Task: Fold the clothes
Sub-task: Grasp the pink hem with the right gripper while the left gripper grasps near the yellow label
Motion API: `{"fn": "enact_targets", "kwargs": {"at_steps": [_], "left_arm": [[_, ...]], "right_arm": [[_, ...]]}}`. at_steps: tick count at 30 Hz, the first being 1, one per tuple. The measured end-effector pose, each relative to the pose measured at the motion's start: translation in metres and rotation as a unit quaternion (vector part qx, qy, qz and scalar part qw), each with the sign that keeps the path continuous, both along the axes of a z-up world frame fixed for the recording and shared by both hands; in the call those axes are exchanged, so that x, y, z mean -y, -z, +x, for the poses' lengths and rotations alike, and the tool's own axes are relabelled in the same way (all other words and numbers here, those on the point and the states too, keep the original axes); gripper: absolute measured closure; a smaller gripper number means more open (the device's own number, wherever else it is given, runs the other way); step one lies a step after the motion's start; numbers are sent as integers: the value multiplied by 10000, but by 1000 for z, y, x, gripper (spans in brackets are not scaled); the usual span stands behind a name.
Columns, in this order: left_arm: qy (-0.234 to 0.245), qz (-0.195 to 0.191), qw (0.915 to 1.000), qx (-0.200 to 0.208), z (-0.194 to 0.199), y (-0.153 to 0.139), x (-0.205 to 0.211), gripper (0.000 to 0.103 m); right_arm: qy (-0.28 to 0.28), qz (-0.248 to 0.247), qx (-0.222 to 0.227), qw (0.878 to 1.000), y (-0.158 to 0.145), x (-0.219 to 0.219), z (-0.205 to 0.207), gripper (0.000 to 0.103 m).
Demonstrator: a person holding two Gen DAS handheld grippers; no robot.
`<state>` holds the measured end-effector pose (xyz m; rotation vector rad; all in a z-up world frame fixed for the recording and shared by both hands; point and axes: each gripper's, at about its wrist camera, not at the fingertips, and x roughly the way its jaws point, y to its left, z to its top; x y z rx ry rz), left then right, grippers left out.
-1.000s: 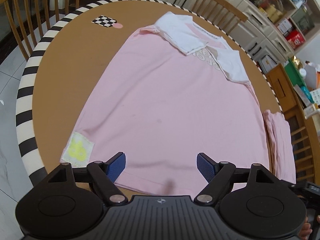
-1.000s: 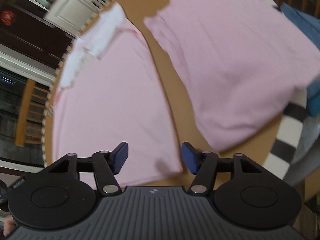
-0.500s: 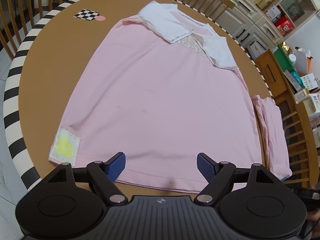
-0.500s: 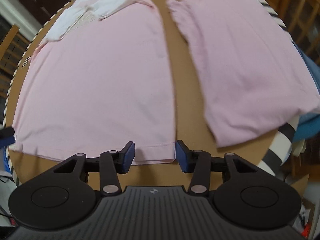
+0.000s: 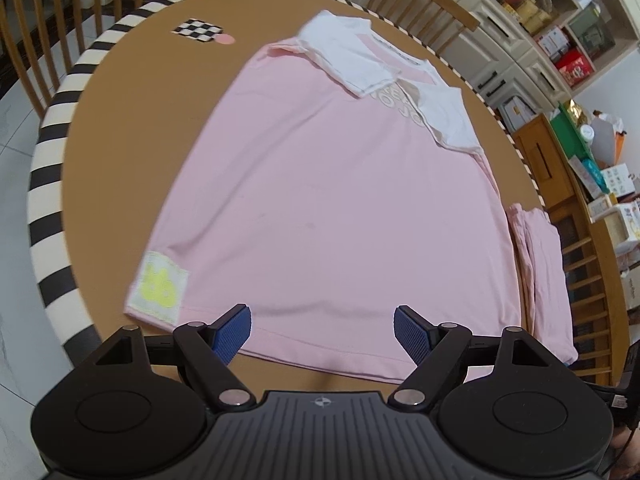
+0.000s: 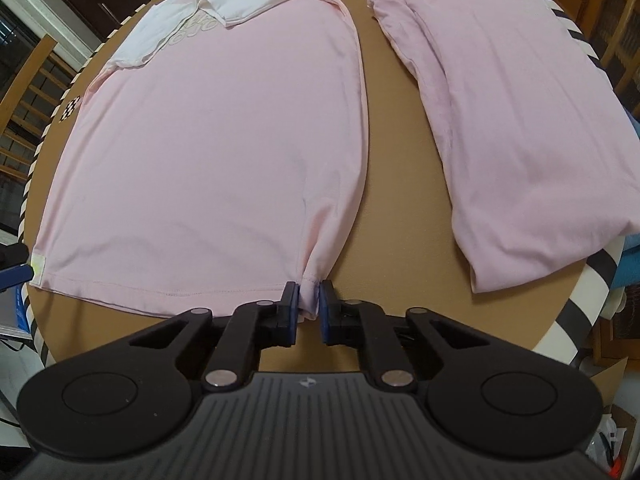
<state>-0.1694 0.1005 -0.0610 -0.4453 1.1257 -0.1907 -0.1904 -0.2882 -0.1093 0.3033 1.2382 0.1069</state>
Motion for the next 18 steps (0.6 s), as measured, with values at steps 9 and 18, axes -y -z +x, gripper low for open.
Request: {"fn": "enact_targets", "kwargs": {"at_steps": [9, 18], "left_arm": [[-456, -881, 9947, -278, 16, 6, -100, 22], [-229, -1101, 9899, -861, 28, 46, -109, 31]], "right_arm": [[73, 119, -90, 9999, 0, 3, 6, 93], [95, 57, -244, 9996, -4, 2, 9, 92]]}}
